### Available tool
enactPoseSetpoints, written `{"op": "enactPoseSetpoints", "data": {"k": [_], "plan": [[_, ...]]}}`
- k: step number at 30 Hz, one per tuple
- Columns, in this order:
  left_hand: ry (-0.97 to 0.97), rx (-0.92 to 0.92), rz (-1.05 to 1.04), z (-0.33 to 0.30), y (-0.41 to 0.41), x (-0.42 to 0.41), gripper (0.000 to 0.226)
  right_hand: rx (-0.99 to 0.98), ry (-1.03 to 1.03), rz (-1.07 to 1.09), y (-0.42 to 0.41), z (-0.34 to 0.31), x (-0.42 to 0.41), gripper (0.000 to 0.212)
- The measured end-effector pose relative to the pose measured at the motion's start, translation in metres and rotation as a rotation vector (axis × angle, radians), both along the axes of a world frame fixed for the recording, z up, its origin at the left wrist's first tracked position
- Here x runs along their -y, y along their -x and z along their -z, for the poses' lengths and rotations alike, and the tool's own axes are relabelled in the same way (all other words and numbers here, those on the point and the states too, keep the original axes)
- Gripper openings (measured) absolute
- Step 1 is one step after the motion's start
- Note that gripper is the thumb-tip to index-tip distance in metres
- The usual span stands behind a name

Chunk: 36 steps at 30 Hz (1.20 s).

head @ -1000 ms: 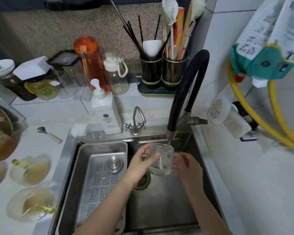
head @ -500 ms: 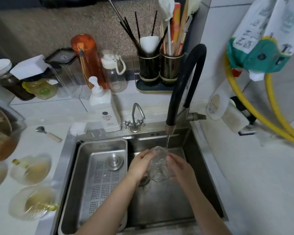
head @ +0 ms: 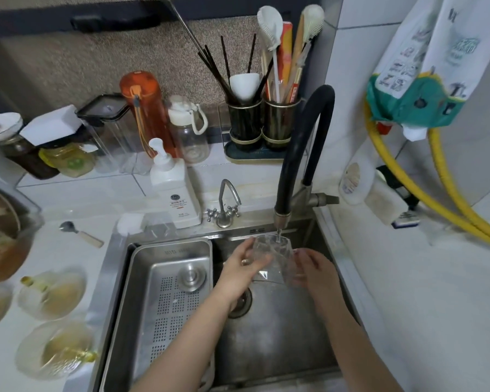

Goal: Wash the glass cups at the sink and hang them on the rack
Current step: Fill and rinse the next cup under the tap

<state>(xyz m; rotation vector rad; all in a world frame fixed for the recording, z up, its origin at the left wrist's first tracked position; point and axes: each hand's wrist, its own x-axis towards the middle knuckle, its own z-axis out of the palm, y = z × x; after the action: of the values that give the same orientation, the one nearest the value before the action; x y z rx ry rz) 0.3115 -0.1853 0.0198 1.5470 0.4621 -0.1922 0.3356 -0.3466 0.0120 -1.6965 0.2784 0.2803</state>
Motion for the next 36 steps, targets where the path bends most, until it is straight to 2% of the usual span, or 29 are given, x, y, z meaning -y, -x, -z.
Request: {"op": "enactPoseSetpoints", "data": {"k": [4, 6, 8, 10, 12, 14, 17, 19, 23, 27, 31, 33, 36], "plan": [[0.062, 0.051, 0.071, 0.001, 0.000, 0.000, 0.057, 0.176, 0.139, -0.009, 0.005, -0.009, 0.007, 0.012], [0.087, 0.058, 0.076, 0.002, -0.003, -0.004, 0.061, 0.211, 0.126, -0.032, -0.001, -0.013, 0.006, 0.010], [0.056, 0.069, 0.112, 0.001, -0.008, -0.004, 0.063, 0.196, 0.092, -0.042, -0.007, -0.012, 0.011, 0.010], [0.008, 0.091, 0.155, -0.001, -0.013, 0.000, 0.048, 0.195, 0.044, -0.049, -0.006, -0.007, 0.020, 0.007], [-0.032, 0.121, 0.183, 0.000, -0.012, 0.003, 0.043, 0.180, 0.002, -0.050, 0.002, -0.003, 0.026, 0.007], [-0.081, 0.123, 0.170, 0.002, -0.006, -0.001, 0.048, 0.159, -0.013, -0.100, 0.010, 0.000, 0.023, 0.014], [-0.155, 0.104, 0.062, 0.004, -0.001, -0.015, 0.071, 0.125, -0.007, -0.183, 0.009, -0.001, 0.005, 0.012], [-0.189, 0.115, 0.057, 0.001, -0.004, -0.013, 0.082, 0.116, -0.008, -0.158, 0.004, -0.007, 0.000, 0.011], [-0.211, 0.216, 0.107, 0.001, -0.003, 0.010, 0.069, 0.118, 0.004, -0.109, 0.012, -0.005, 0.024, 0.015], [-0.156, 0.204, 0.155, 0.011, 0.006, -0.006, 0.073, 0.056, -0.080, -0.130, 0.028, 0.000, 0.024, 0.015], [-0.131, 0.206, 0.170, 0.001, -0.006, -0.010, 0.079, 0.103, -0.042, -0.116, 0.015, -0.009, 0.008, 0.020], [-0.178, 0.256, 0.153, -0.011, -0.010, 0.004, 0.070, 0.127, -0.003, -0.055, 0.011, -0.008, 0.015, 0.014], [-0.256, 0.310, 0.111, -0.001, 0.001, 0.008, 0.059, 0.106, 0.035, -0.093, 0.019, -0.004, 0.027, 0.016]]}}
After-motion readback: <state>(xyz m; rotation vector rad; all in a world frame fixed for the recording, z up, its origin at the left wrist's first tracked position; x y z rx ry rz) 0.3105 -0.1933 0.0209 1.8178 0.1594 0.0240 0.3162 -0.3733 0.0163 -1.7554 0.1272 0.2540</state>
